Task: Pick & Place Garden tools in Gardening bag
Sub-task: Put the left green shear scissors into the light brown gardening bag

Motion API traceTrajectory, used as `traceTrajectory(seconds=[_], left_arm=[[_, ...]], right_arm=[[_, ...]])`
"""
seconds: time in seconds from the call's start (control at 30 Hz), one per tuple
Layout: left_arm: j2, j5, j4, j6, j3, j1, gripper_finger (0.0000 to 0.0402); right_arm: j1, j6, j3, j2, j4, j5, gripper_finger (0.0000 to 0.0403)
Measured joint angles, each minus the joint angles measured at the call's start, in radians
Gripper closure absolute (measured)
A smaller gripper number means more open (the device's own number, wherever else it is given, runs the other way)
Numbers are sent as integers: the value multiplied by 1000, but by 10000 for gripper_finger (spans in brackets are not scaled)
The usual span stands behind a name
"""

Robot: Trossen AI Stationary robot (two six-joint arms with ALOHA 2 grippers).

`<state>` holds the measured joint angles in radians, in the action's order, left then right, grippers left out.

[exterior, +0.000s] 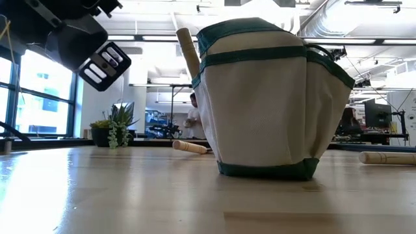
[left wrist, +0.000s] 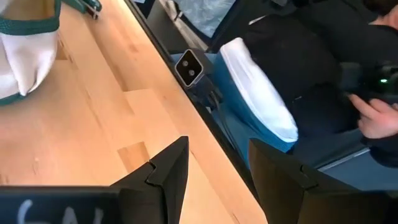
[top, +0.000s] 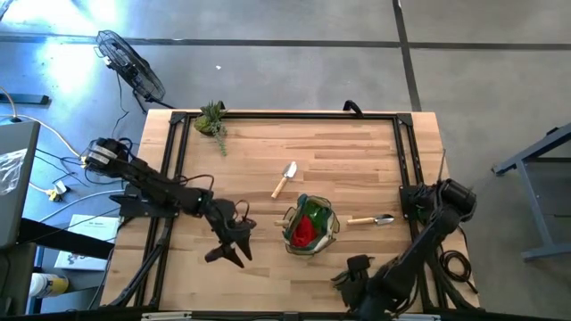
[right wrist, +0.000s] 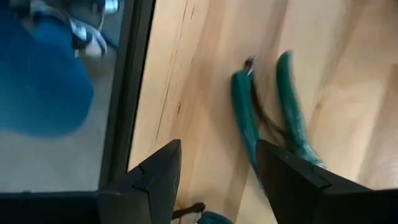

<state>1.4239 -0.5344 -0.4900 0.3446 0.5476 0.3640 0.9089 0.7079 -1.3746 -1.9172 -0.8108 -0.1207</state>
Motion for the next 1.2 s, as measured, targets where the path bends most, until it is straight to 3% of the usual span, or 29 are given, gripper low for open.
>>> traceTrajectory(seconds=[0.2, 0.33, 0.57, 1.2], left_arm=[[0, 101, 0, 4, 0, 59, 240], [0, 151, -1, 4, 0, 78, 240], [0, 163, 0, 1, 0, 75, 240], [0, 187, 22, 0, 1, 75, 240]], right_arm=[[-7, -84, 2, -48, -47, 43, 206], [-21, -126, 2, -53, -72, 15, 206], [-58, -165, 2, -54, -68, 1, 206], [-96, -241, 1, -54, -40, 153, 206]])
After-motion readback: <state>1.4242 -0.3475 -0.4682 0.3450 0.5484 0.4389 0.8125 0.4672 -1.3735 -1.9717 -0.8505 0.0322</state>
